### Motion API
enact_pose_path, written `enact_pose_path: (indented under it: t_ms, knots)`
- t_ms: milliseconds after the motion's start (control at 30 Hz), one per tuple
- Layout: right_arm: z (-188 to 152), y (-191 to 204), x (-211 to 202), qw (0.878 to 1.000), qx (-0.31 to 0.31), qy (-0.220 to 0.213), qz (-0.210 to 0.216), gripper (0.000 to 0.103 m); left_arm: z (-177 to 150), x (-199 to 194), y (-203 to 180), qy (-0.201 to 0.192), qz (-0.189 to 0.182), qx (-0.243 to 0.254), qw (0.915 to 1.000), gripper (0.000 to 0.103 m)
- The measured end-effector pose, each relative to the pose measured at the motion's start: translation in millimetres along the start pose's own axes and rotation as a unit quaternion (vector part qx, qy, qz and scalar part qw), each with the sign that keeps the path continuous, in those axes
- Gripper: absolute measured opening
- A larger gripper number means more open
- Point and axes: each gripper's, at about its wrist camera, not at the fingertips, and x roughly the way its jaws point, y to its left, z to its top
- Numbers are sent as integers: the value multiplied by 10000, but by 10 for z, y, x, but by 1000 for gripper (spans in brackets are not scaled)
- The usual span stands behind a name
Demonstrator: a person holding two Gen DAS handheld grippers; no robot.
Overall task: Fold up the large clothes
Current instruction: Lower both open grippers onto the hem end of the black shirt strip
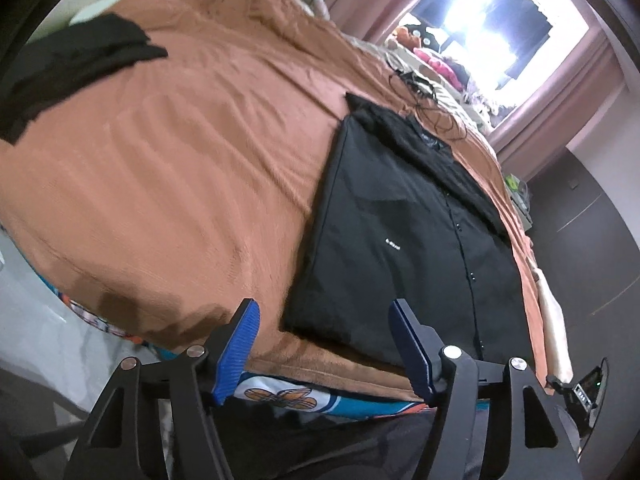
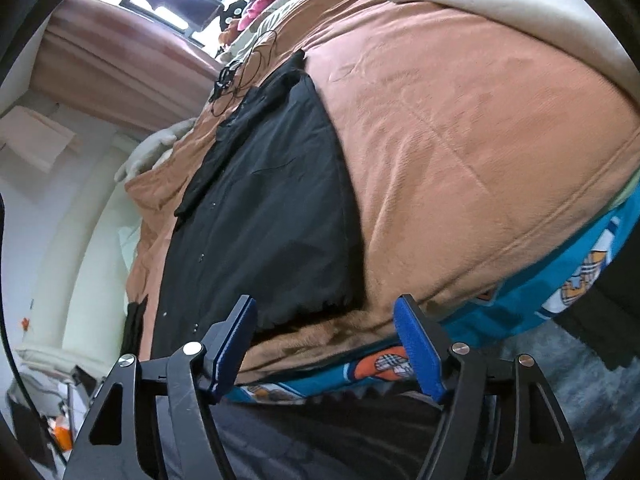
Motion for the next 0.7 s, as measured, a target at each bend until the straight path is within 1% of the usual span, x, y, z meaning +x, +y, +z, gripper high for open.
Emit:
enact_pose_path:
  t_ms: [67, 133, 233, 300, 400, 433, 500, 533, 600, 700]
  knots:
    - [3, -17, 80, 9999, 89, -57, 125, 70, 9, 89, 20, 36, 10, 12, 10000, 65]
    - [10, -42, 179, 9996, 206, -28, 201, 68, 22, 177, 44, 134, -90, -50, 9999, 58]
    - [4, -66, 265, 9993, 311, -45, 207, 67, 43, 306, 92, 287, -114, -117, 9995, 55]
    - [5, -54, 257, 9990, 320, -109, 278, 67, 53, 372, 122, 343, -171, -181, 9991, 54]
    - [21, -72, 237, 9979, 435, -156, 457, 67, 70, 460, 194, 409, -429, -431, 9973, 54]
    - [22, -80, 215, 9966, 496, -208, 623, 67, 69, 473, 209, 429, -543, -493, 9964, 54]
    - [16, -80, 153, 9942, 524, -346, 874, 67, 62, 441, 201, 458, -936, -484, 9934, 54]
    - [18, -87, 127, 9937, 511, -377, 919, 67, 53, 401, 185, 410, -1098, -439, 9921, 54]
    - [3, -102, 121, 9932, 533, -385, 960, 67, 42, 352, 175, 355, -1220, -396, 9911, 54]
    - [-25, -132, 177, 9932, 617, -316, 933, 67, 36, 365, 206, 372, -1365, -588, 9882, 54]
